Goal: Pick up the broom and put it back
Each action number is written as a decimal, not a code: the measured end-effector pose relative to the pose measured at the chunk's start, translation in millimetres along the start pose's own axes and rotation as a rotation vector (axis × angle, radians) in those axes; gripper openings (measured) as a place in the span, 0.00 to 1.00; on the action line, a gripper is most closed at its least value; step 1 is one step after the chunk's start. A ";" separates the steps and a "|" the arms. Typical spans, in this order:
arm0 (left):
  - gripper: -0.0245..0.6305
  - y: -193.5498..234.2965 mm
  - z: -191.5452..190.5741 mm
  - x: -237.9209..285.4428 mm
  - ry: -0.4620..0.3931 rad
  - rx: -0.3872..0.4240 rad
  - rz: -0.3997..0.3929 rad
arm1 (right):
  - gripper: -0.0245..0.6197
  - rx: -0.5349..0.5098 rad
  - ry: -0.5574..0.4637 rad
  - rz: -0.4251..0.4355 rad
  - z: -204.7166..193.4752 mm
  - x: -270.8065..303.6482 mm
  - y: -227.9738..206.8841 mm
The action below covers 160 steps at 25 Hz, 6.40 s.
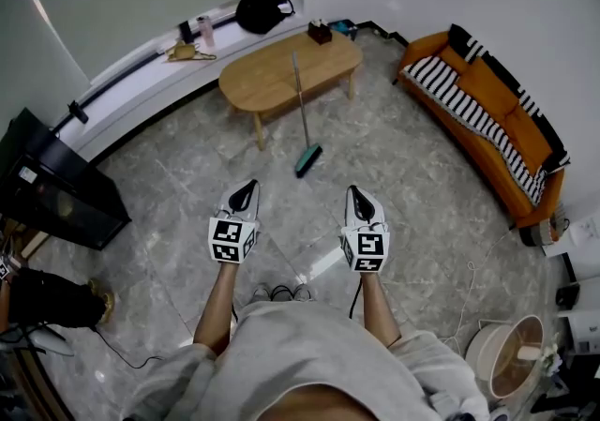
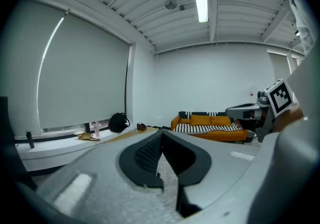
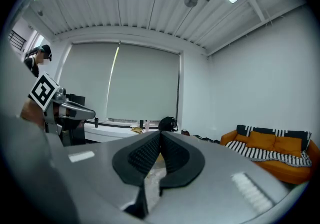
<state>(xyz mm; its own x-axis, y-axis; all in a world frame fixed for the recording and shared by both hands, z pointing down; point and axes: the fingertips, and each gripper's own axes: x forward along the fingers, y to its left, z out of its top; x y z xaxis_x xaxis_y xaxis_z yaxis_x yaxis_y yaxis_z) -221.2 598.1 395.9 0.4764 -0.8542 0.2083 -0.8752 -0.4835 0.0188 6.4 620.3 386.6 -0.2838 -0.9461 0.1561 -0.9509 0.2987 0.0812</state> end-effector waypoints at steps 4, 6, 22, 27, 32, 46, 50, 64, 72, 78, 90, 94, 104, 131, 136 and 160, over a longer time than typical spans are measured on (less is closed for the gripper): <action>0.03 -10.8 -4.1 7.6 0.005 -0.015 0.012 | 0.04 -0.001 0.008 0.017 -2.9 2.6 -12.3; 0.03 -14.7 -8.1 11.9 0.011 -0.020 0.016 | 0.04 0.000 0.019 0.022 -7.5 5.8 -17.4; 0.03 68.7 -3.2 125.2 0.021 -0.043 -0.009 | 0.04 -0.004 0.041 0.004 -7.8 129.4 -42.2; 0.03 114.2 15.9 171.5 0.014 -0.041 -0.030 | 0.04 -0.005 0.040 -0.008 7.6 185.3 -48.9; 0.03 165.7 26.8 208.3 -0.003 -0.043 -0.036 | 0.04 0.004 0.034 -0.024 15.7 241.9 -50.6; 0.03 258.4 26.0 286.3 -0.009 -0.068 -0.046 | 0.04 0.011 0.048 -0.059 13.9 350.5 -57.7; 0.03 267.7 23.5 315.3 0.006 -0.083 -0.027 | 0.04 0.035 0.059 -0.031 6.5 377.2 -72.2; 0.03 302.0 56.3 458.7 0.028 -0.058 0.070 | 0.05 0.043 0.058 0.050 11.6 533.2 -159.7; 0.03 295.2 73.3 538.7 0.041 -0.029 0.094 | 0.06 0.055 0.048 0.072 15.1 601.1 -221.1; 0.03 298.7 76.9 576.6 0.057 -0.025 0.119 | 0.08 0.049 0.054 0.115 15.4 643.2 -243.5; 0.03 327.1 26.7 607.1 0.160 -0.077 0.071 | 0.09 0.038 0.173 0.153 -21.2 689.4 -218.9; 0.03 340.0 3.2 613.5 0.194 -0.105 0.052 | 0.09 0.055 0.242 0.153 -50.4 699.7 -202.6; 0.03 366.5 -66.6 614.1 0.294 -0.160 0.038 | 0.51 0.117 0.391 0.244 -133.1 727.2 -152.6; 0.03 384.8 -150.2 616.6 0.392 -0.245 0.056 | 0.72 0.185 0.640 0.244 -302.1 852.6 -118.4; 0.03 392.7 -153.5 612.0 0.404 -0.251 0.057 | 0.67 0.223 0.696 0.248 -328.4 875.6 -107.8; 0.03 394.5 -172.8 600.6 0.455 -0.264 0.037 | 0.18 0.109 0.733 0.183 -355.4 887.9 -113.9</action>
<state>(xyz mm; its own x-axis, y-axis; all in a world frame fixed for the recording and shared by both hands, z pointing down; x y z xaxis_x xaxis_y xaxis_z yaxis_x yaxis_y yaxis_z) -295.0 -72.7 697.4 0.4116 -0.6720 0.6157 -0.9100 -0.3402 0.2370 -93.4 -209.2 865.8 -0.3198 -0.5462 0.7742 -0.9142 0.3927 -0.1006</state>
